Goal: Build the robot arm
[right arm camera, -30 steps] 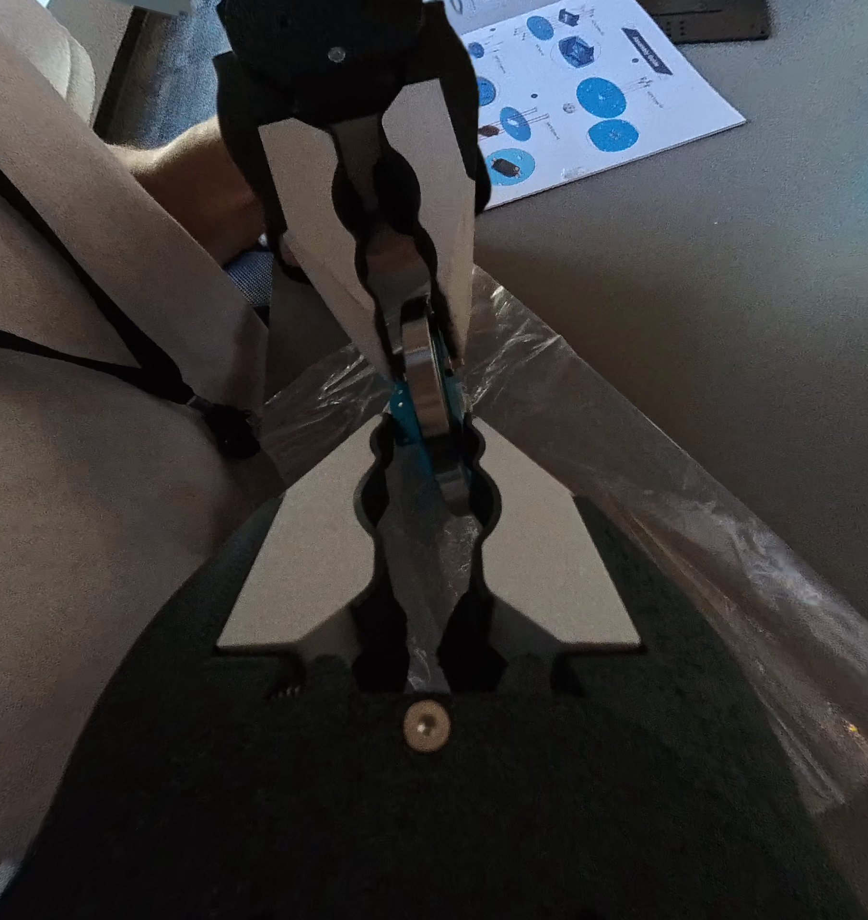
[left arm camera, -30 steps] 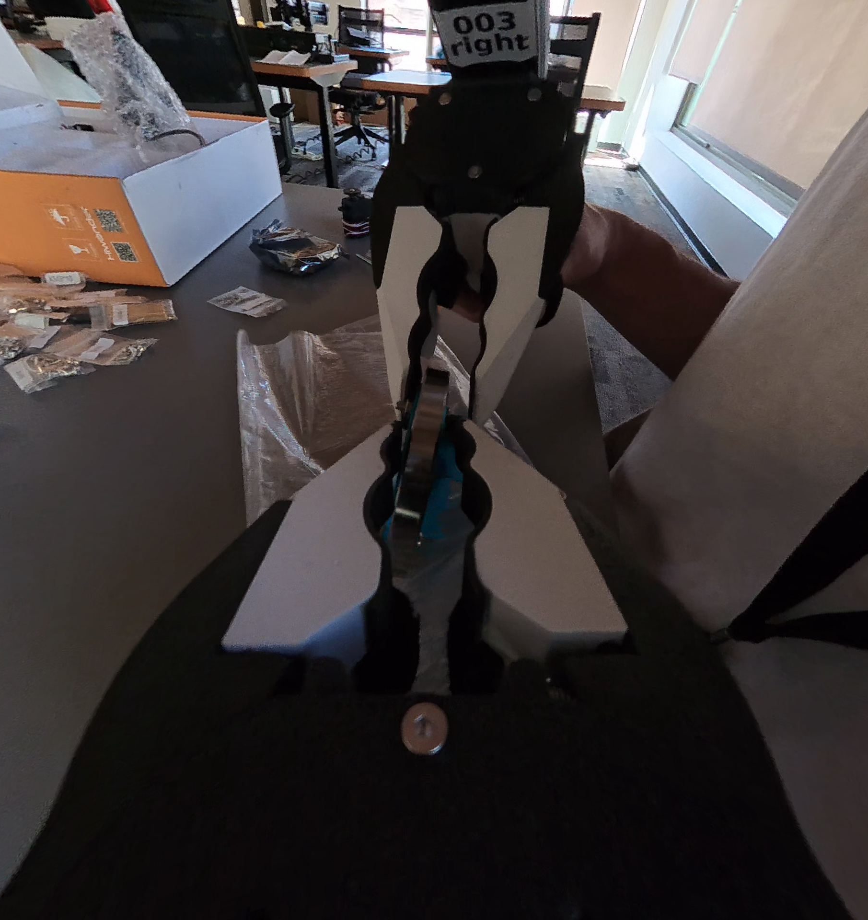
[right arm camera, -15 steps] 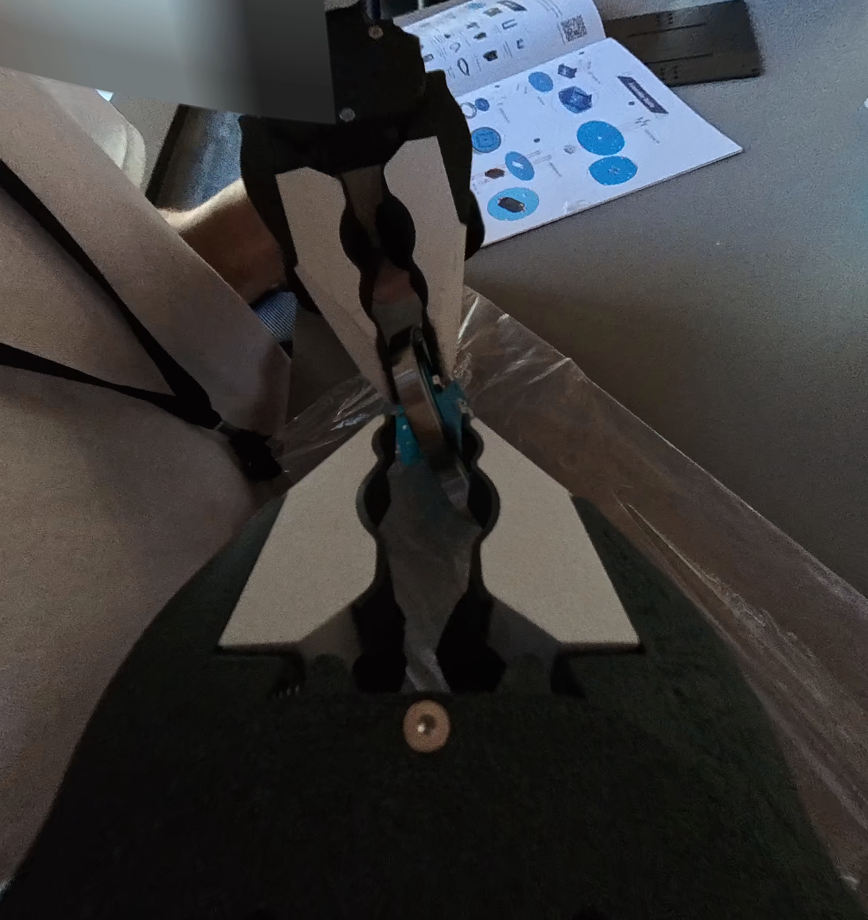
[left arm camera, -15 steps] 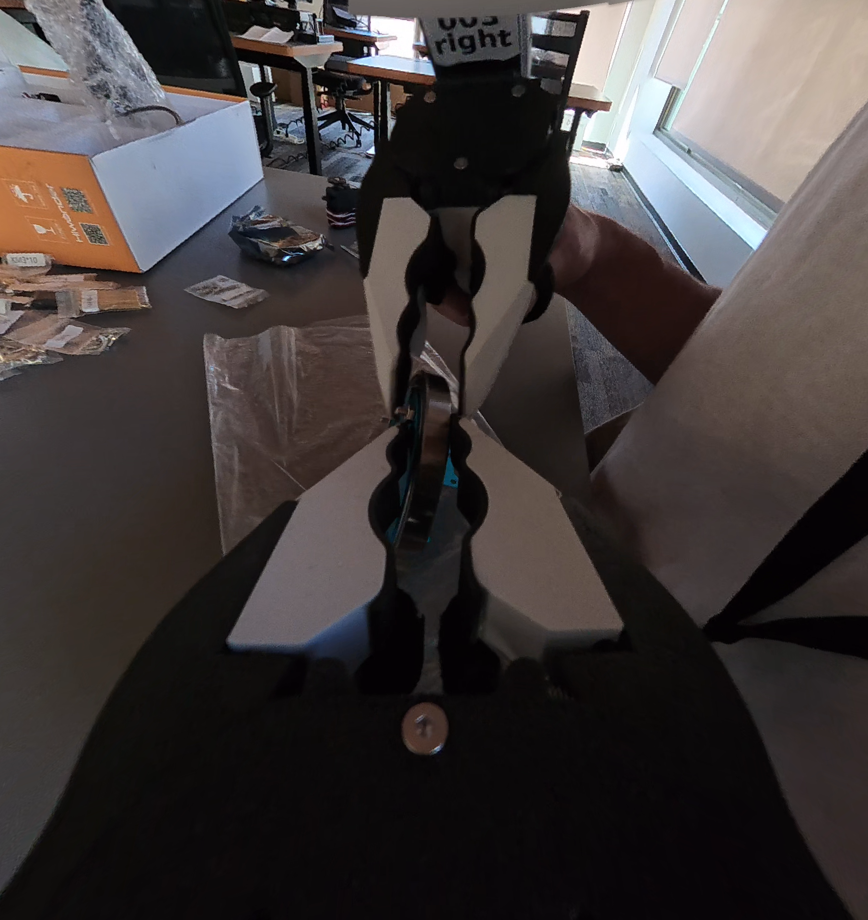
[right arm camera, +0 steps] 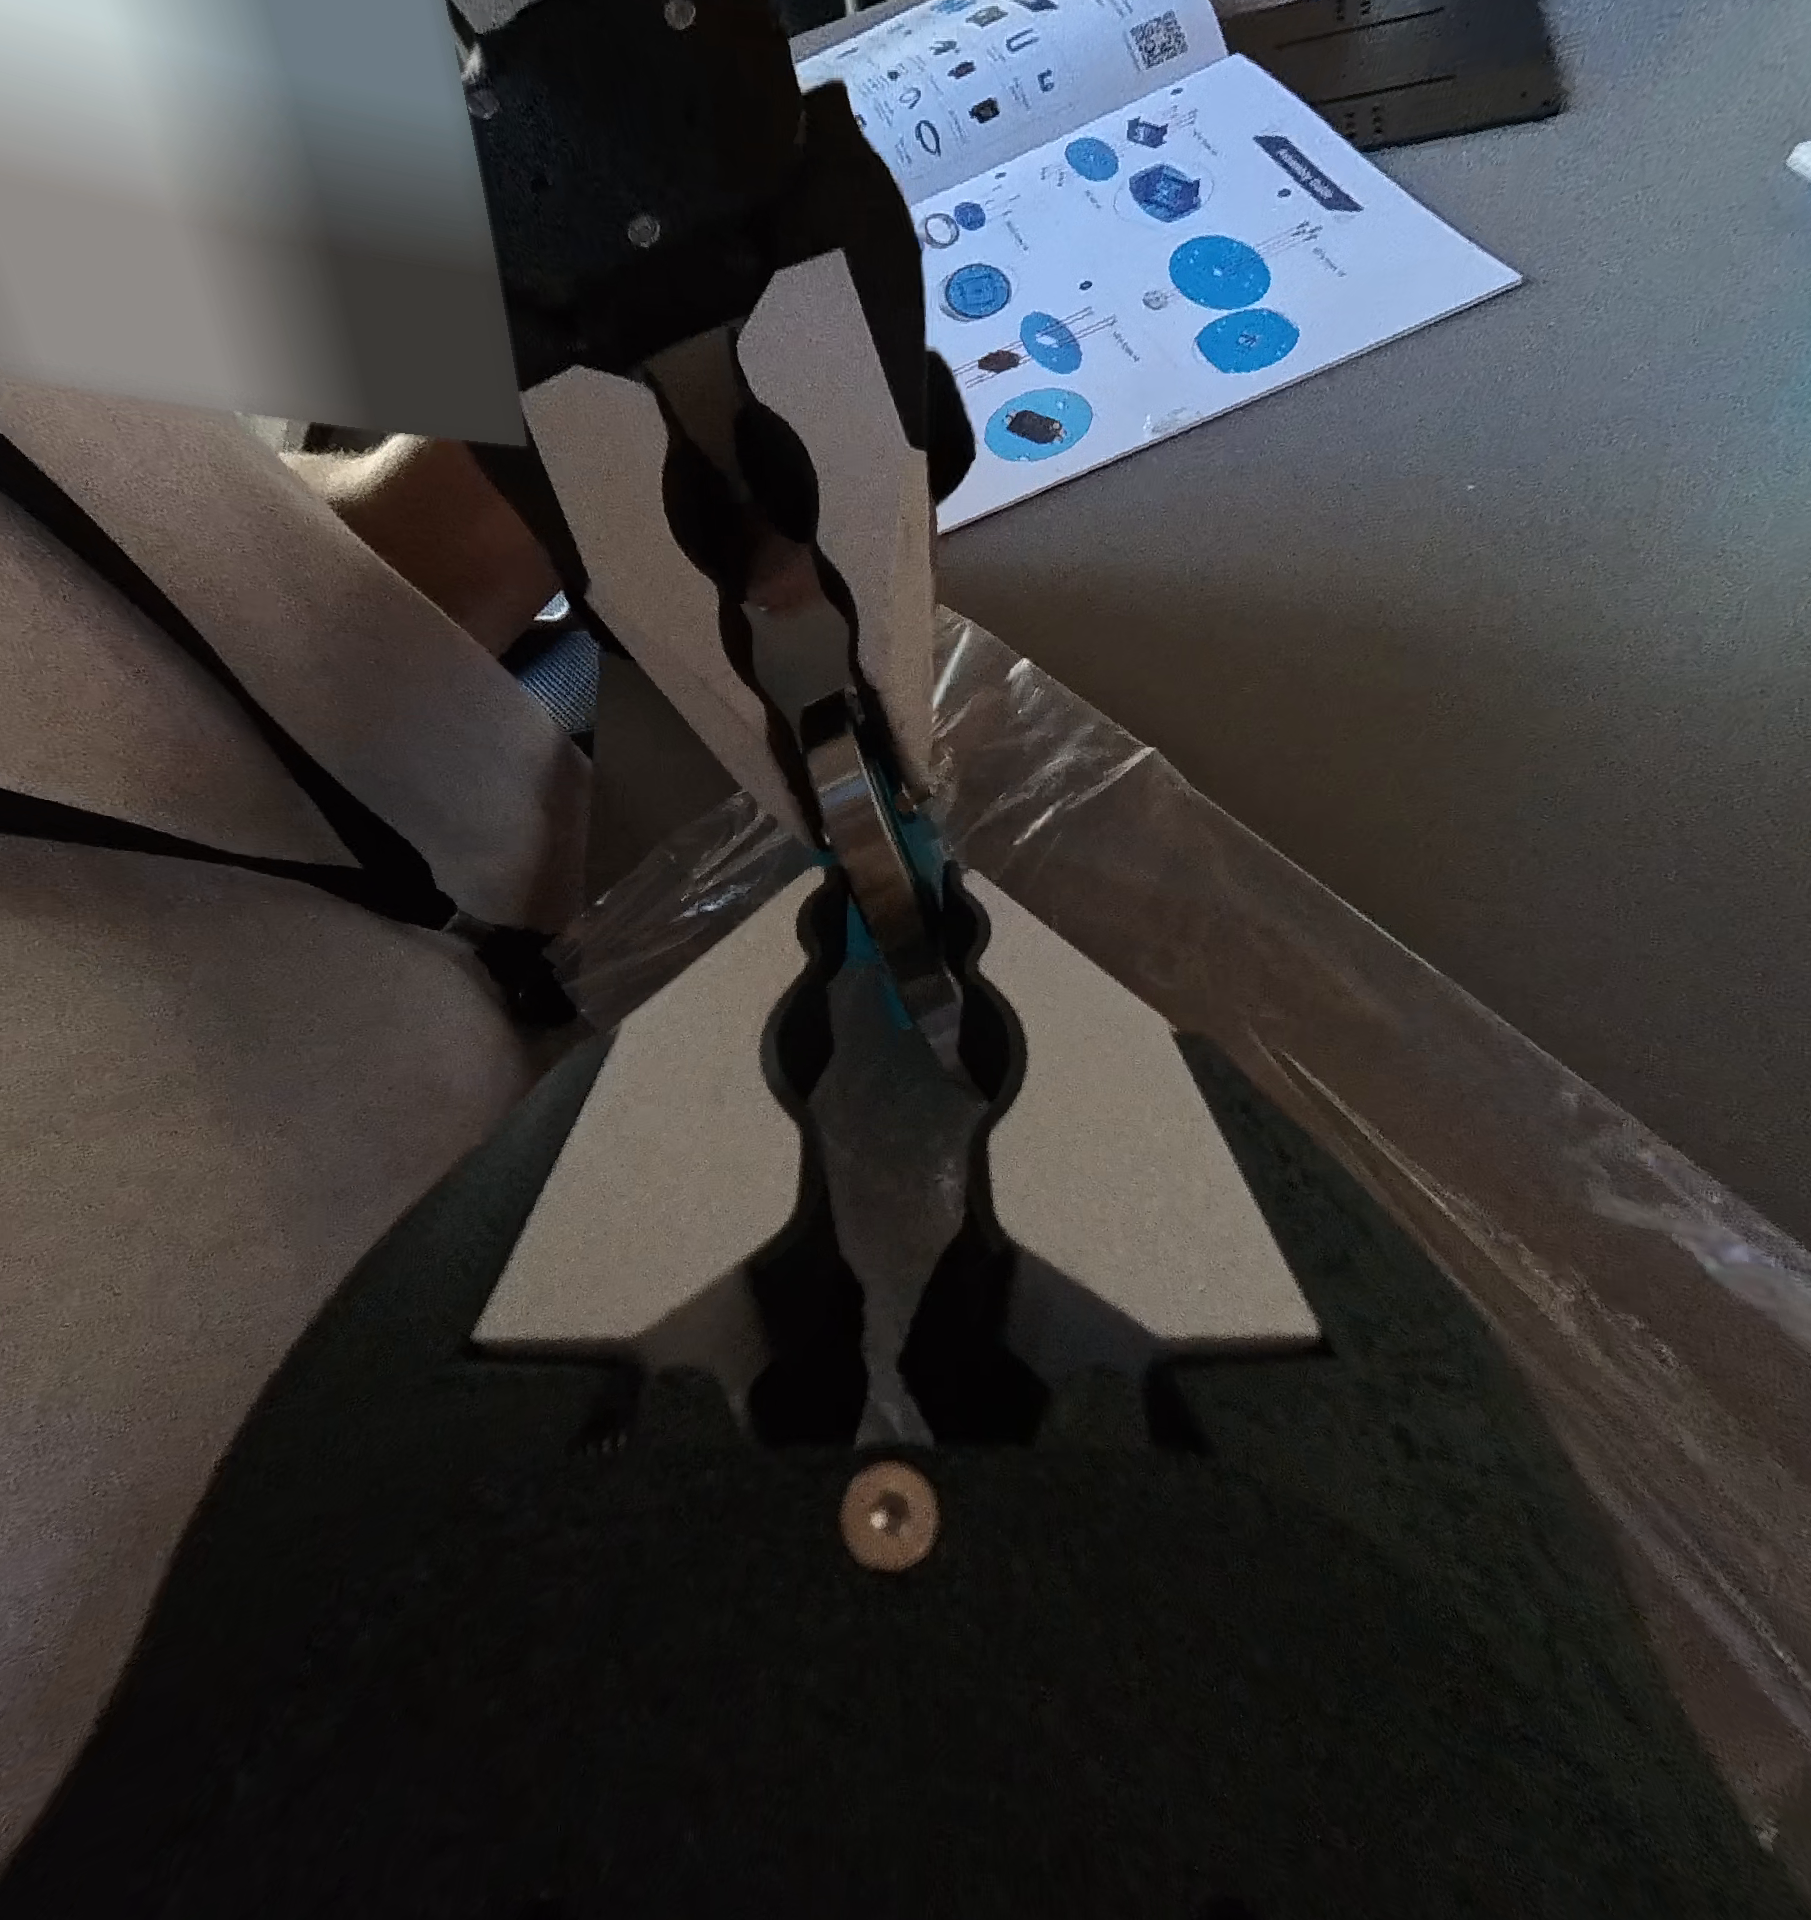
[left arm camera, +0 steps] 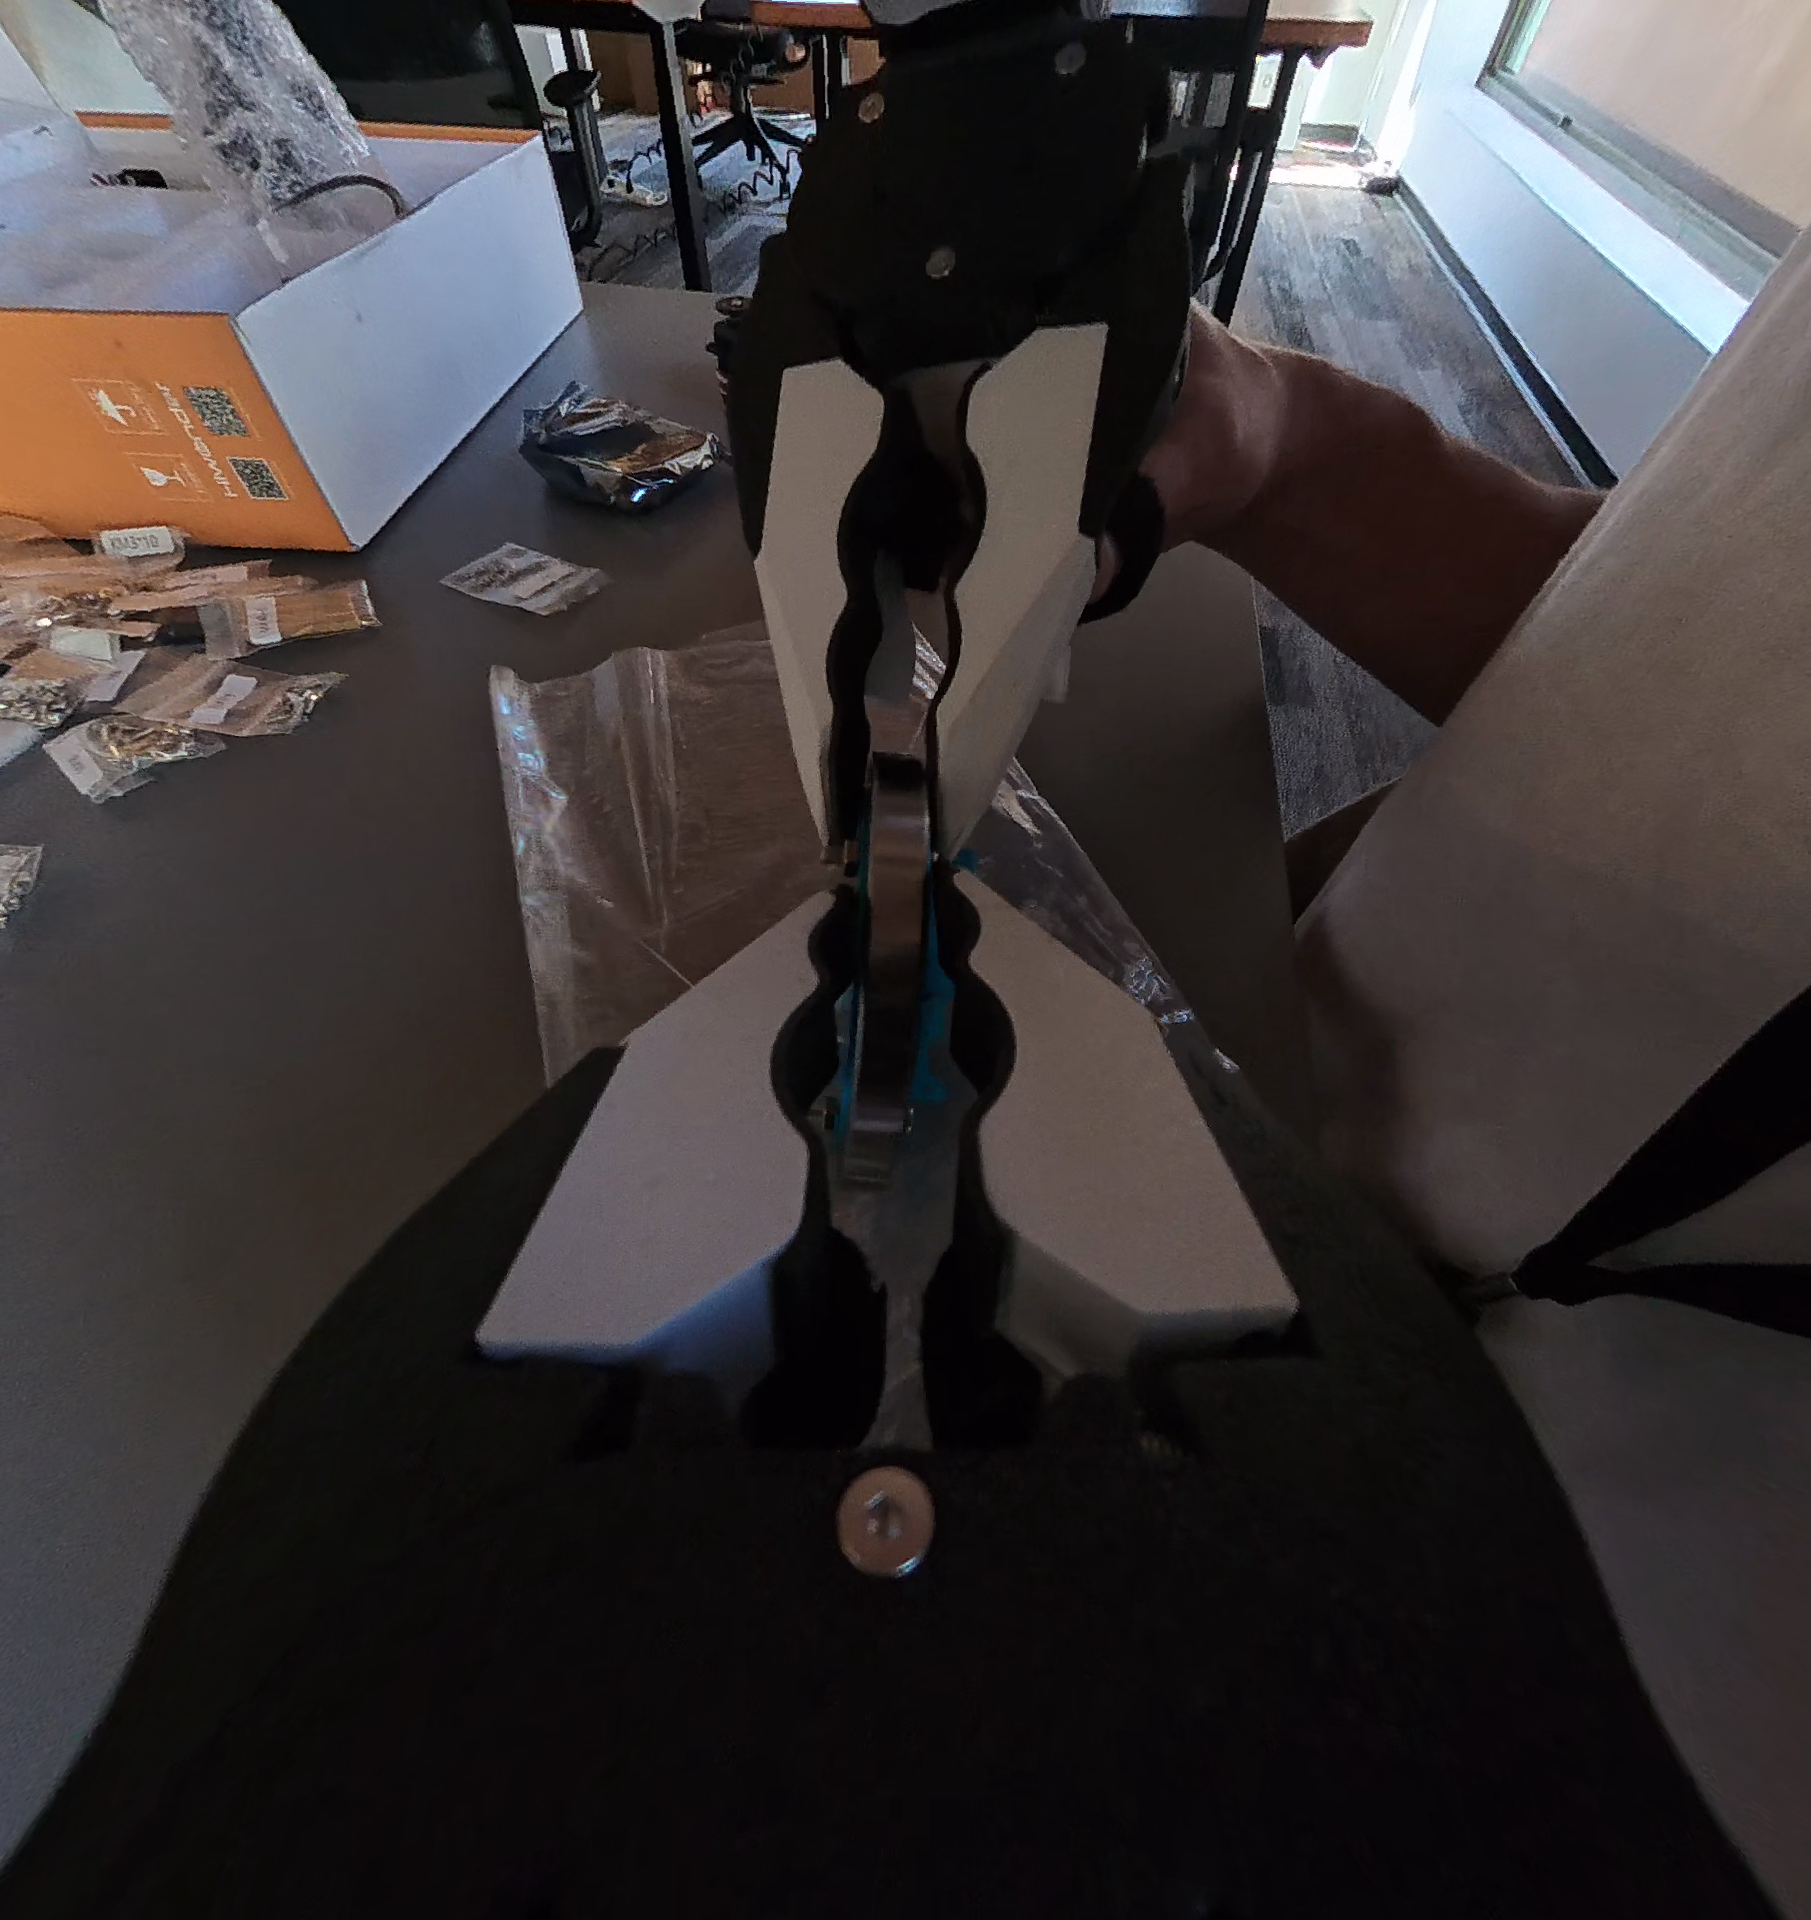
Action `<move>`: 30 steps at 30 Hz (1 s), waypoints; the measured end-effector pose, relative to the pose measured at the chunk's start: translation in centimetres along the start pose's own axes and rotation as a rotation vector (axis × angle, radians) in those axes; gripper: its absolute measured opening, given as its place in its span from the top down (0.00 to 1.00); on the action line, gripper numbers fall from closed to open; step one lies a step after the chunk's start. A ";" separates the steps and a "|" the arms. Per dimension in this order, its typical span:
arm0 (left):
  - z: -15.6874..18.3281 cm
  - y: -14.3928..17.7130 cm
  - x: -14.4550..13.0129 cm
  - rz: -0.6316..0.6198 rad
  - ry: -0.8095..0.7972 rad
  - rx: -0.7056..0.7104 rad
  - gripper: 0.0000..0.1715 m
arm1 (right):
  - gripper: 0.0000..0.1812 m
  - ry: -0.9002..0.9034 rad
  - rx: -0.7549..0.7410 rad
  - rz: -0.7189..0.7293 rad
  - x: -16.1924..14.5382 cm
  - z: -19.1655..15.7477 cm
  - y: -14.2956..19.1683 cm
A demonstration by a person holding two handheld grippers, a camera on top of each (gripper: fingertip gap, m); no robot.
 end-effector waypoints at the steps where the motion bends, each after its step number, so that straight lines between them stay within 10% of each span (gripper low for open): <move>1: 0.1 0.0 0.0 -0.003 -0.010 -0.002 0.92 | 0.91 -0.001 0.008 0.008 0.0 0.0 0.0; 30: 0.2 -0.3 0.1 -0.029 -0.049 -0.007 0.92 | 0.76 0.081 0.105 -0.053 0.8 -1.7 0.8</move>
Point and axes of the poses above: each gripper's, where its closed fingertips meet, y back along the fingers, x out of its top, z = x × y across the jaws, the point moved 2 cm from there along y, back along the fingers, and after that the axes turned 11 degrees about -z, right-handed, at the moved point
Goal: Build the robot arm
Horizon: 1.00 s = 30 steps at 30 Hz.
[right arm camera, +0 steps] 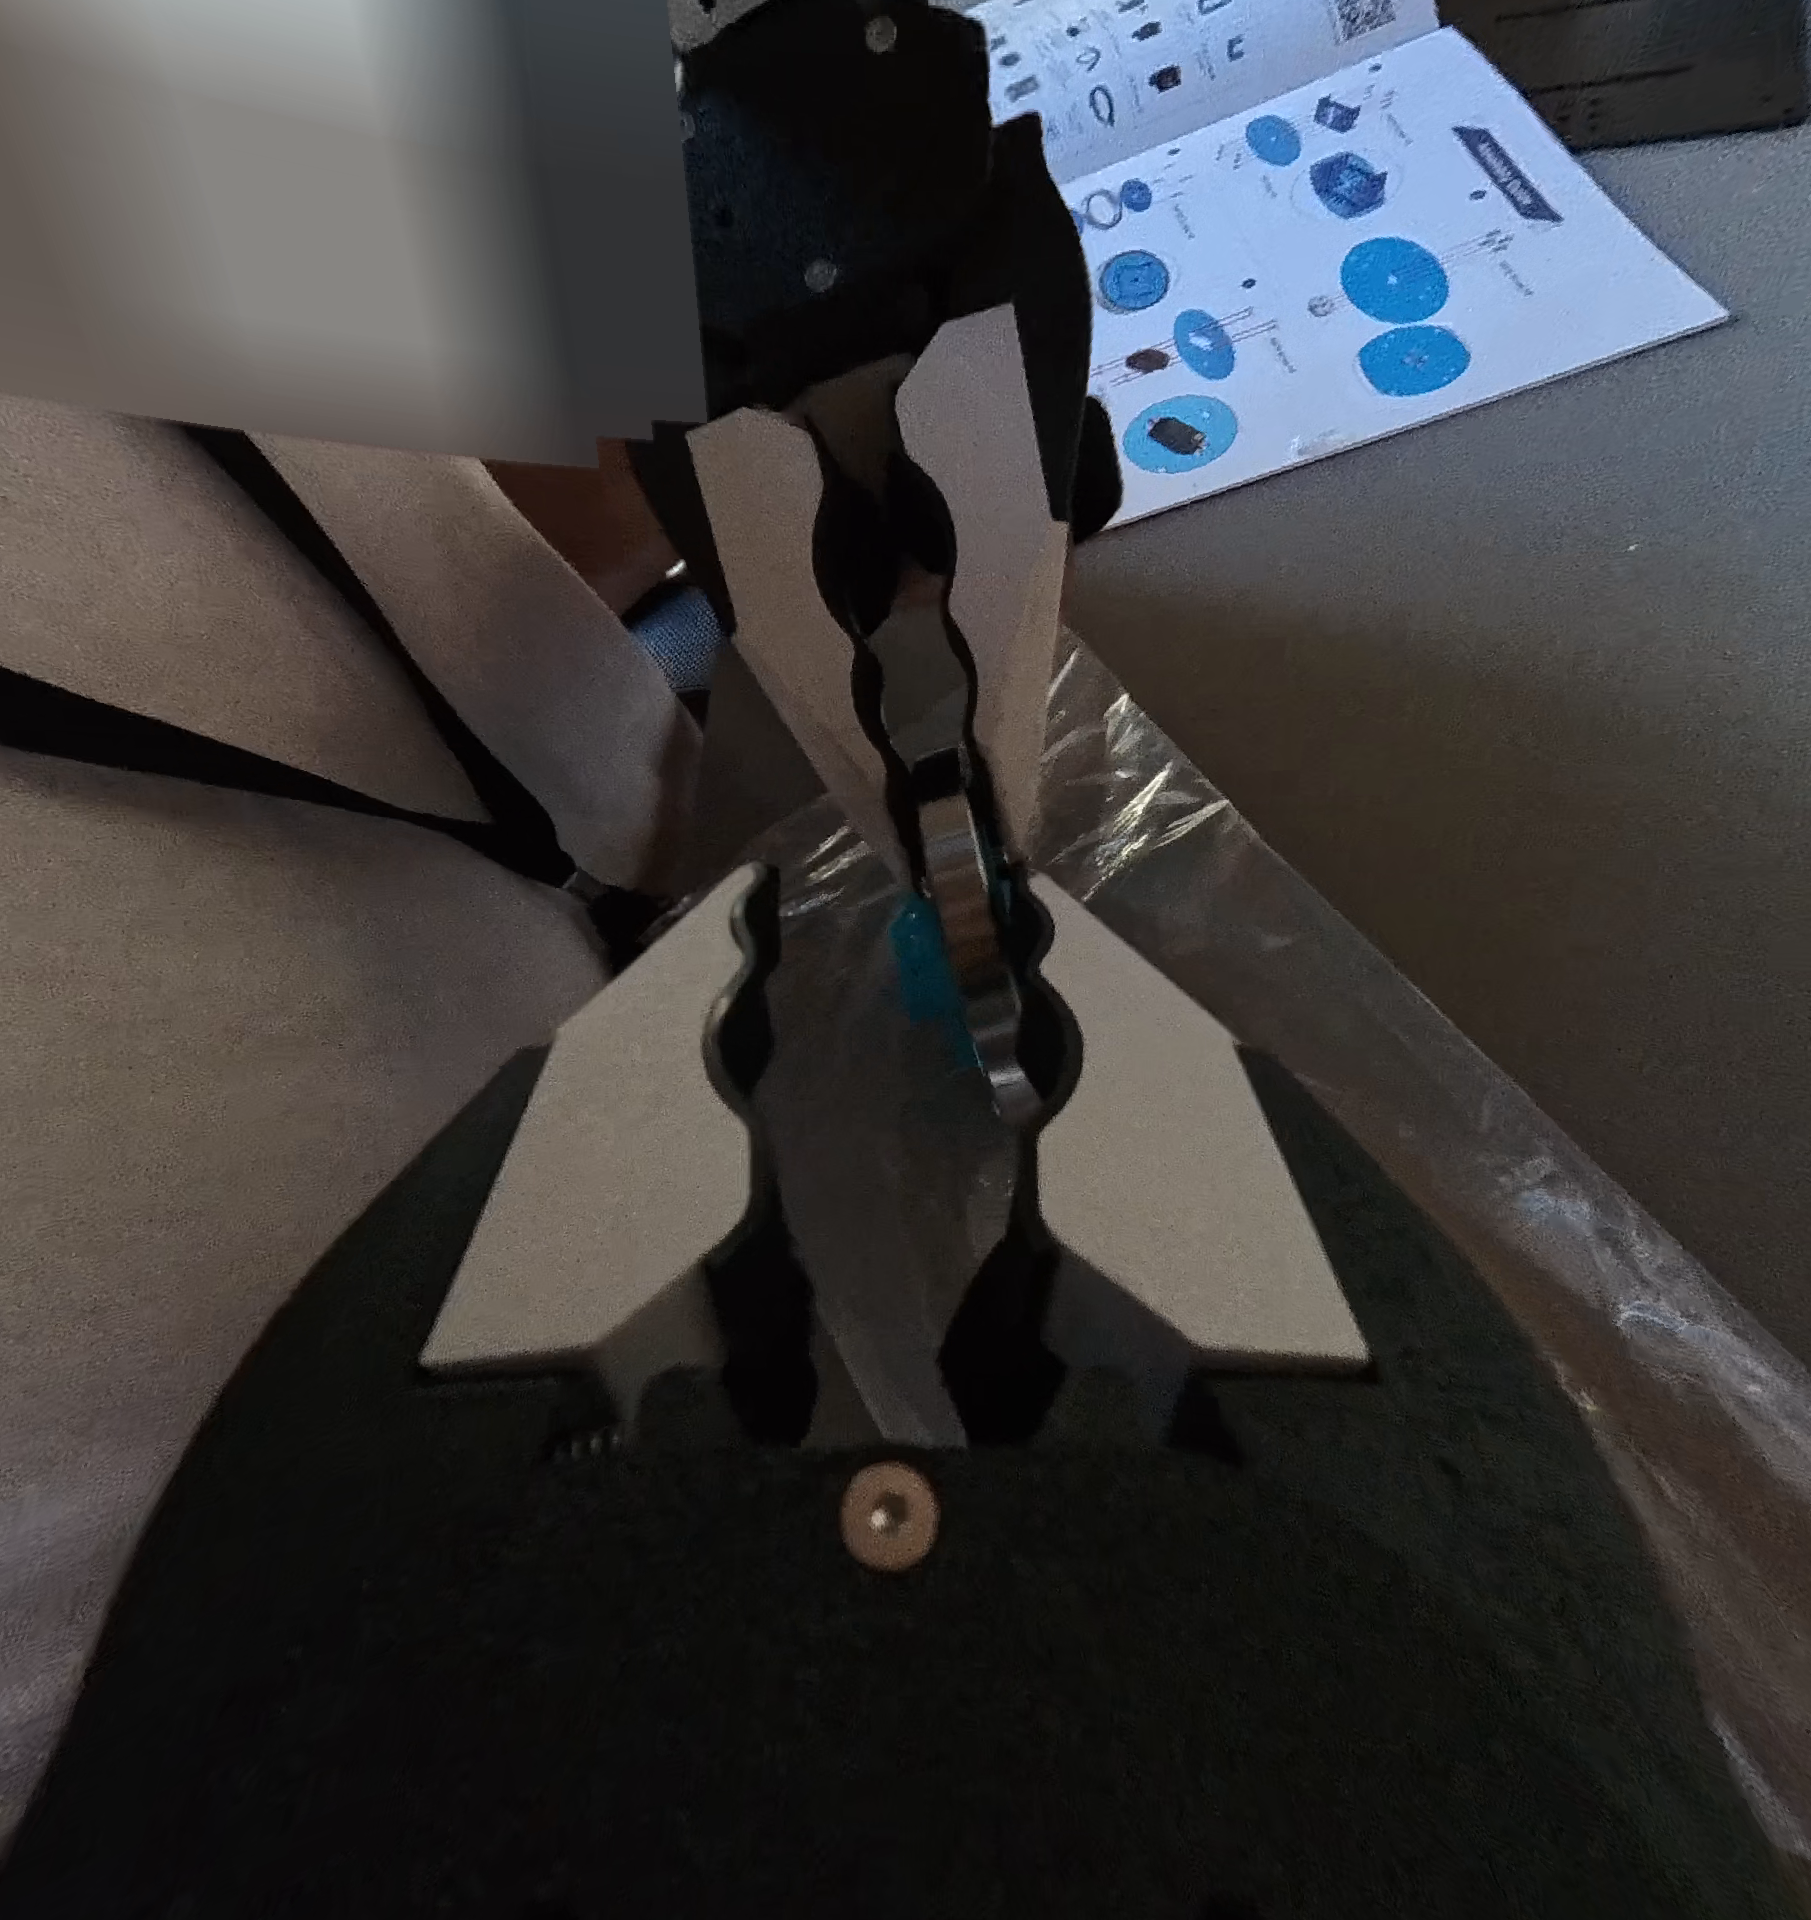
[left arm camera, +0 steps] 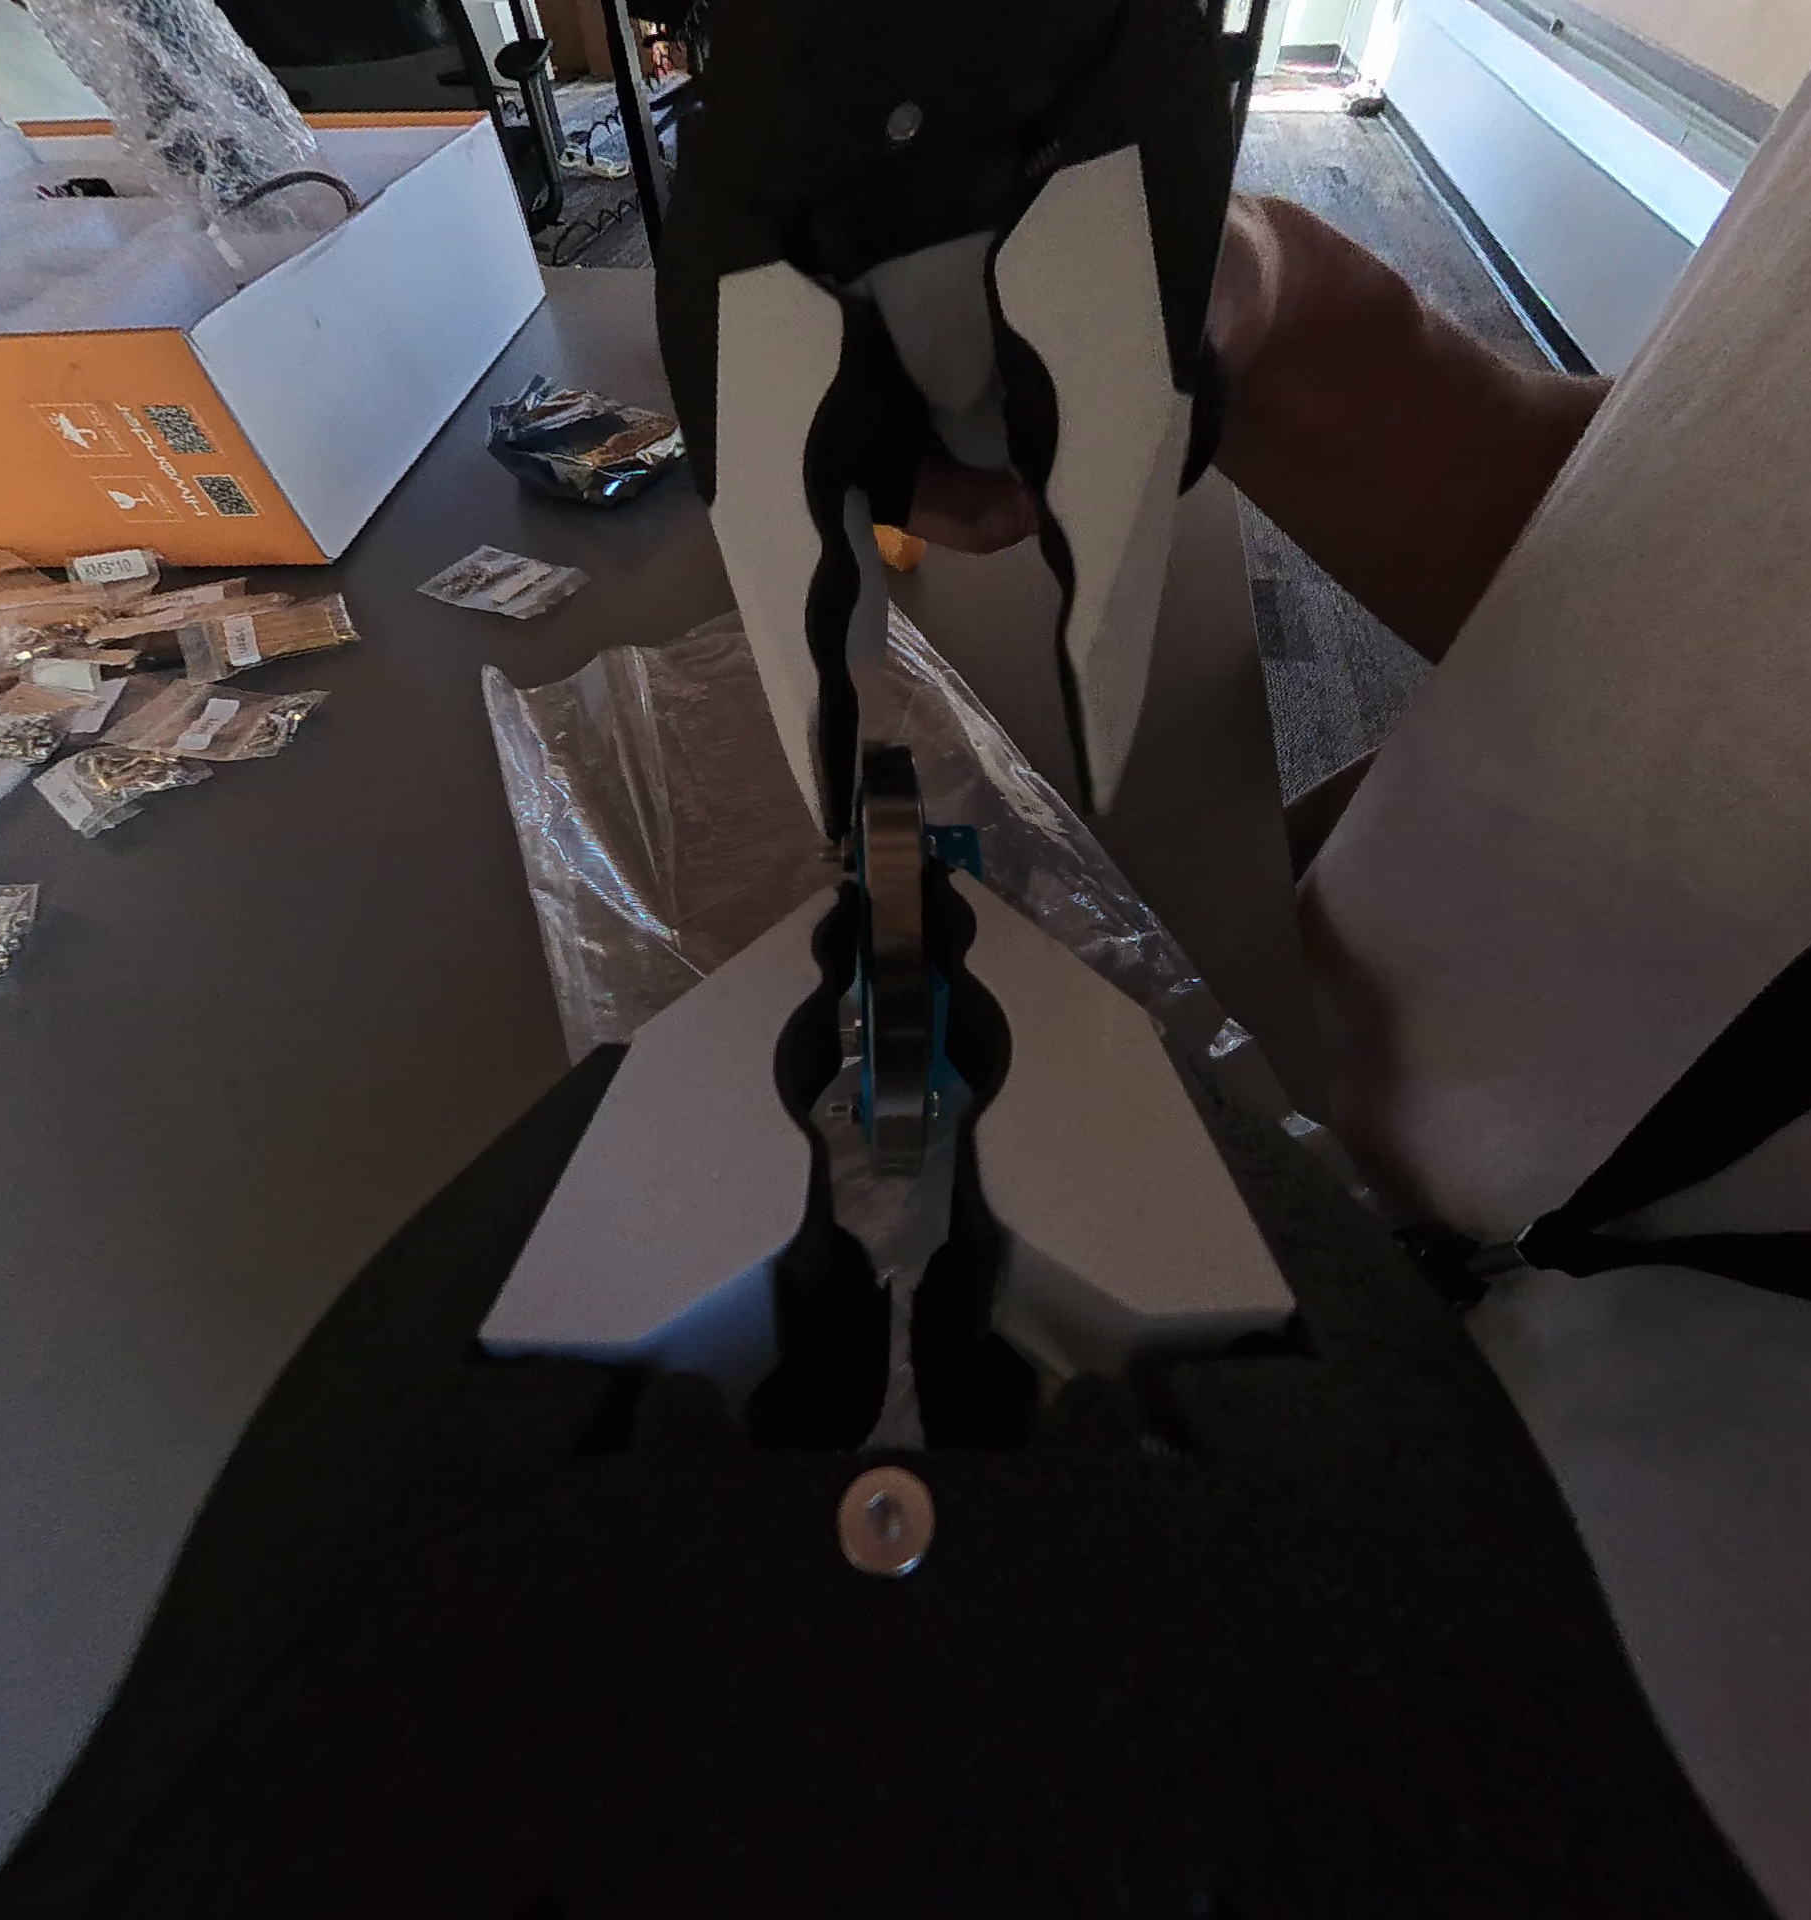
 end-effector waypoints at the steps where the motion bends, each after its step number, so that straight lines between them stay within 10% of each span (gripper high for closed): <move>1: 0.0 0.0 0.0 0.000 -0.001 -0.001 0.93 | 0.77 0.005 0.012 0.028 0.2 -0.2 0.3; 12: 0.0 0.1 -0.1 -0.003 -0.007 0.001 0.93 | 0.73 -0.002 0.043 0.013 0.5 -0.5 0.2; 15: -0.1 0.1 -0.1 -0.001 0.000 0.003 0.93 | 0.85 0.056 0.177 0.252 3.4 -2.8 2.9; 18: 0.0 0.1 -0.1 -0.005 -0.010 0.004 0.93 | 0.82 0.016 -0.035 0.082 1.3 0.2 2.0; 30: 0.3 0.1 -0.2 0.000 -0.026 -0.003 0.92 | 0.70 -0.027 0.081 -0.057 -0.1 -0.7 -0.8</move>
Point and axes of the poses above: each gripper's, where its closed fingertips meet, y back along the fingers, x out of its top, z = x × y across the jaws, the point moved 2 cm from there along y, back along the fingers, and after that the axes turned 11 degrees about -z, right-handed, at the moved point
